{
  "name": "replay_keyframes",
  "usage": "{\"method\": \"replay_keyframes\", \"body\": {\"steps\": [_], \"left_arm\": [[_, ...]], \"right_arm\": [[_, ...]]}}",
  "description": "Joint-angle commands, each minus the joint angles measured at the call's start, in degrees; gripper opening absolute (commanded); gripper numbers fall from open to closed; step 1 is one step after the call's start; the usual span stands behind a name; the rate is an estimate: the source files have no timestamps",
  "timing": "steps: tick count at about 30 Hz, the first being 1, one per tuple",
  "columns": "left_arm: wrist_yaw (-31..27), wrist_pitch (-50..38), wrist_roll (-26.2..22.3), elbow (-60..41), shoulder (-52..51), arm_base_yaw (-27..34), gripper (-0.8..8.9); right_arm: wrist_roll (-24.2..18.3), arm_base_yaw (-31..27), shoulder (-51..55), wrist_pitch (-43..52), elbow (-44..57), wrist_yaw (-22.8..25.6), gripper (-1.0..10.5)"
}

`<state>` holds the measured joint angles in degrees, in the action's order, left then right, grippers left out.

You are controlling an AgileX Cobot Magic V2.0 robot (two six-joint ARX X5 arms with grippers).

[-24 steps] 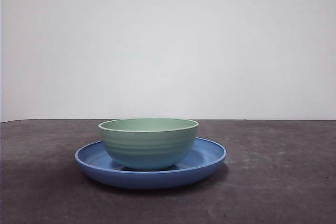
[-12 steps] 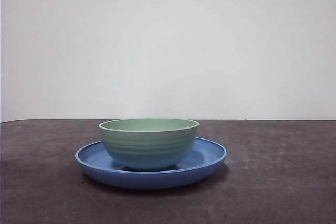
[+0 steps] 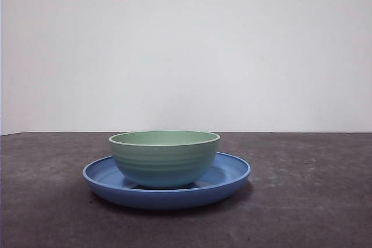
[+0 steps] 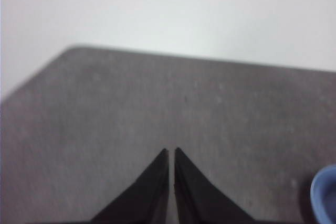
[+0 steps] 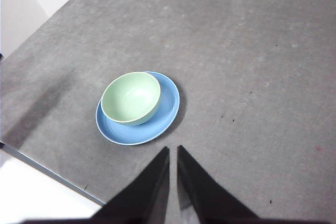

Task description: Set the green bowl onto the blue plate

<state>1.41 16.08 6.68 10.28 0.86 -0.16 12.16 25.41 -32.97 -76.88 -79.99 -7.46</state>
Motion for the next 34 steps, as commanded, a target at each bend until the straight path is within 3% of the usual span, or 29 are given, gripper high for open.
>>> {"method": "replay_keyframes", "body": {"steps": [1, 15, 19, 34], "left_arm": [[-0.17, -2.05, 1.84, -2.36, -0.68, 0.07, 0.19], [-0.15, -2.38, 1.77, -8.44, -0.68, -3.26, 0.19], [-0.15, -6.19, 1.77, -9.66, -0.70, -3.30, 0.19], [-0.15, -6.75, 1.77, -9.62, -0.68, -3.69, 0.19]], "right_arm": [[-0.59, 0.33, -0.24, -4.02, -0.59, 0.00, 0.2], [-0.59, 0.33, -0.24, -4.02, -0.59, 0.00, 0.2], [-0.59, 0.33, -0.24, -4.02, -0.59, 0.02, 0.2], [-0.59, 0.33, -0.24, -4.02, -0.59, 0.00, 0.2]]}}
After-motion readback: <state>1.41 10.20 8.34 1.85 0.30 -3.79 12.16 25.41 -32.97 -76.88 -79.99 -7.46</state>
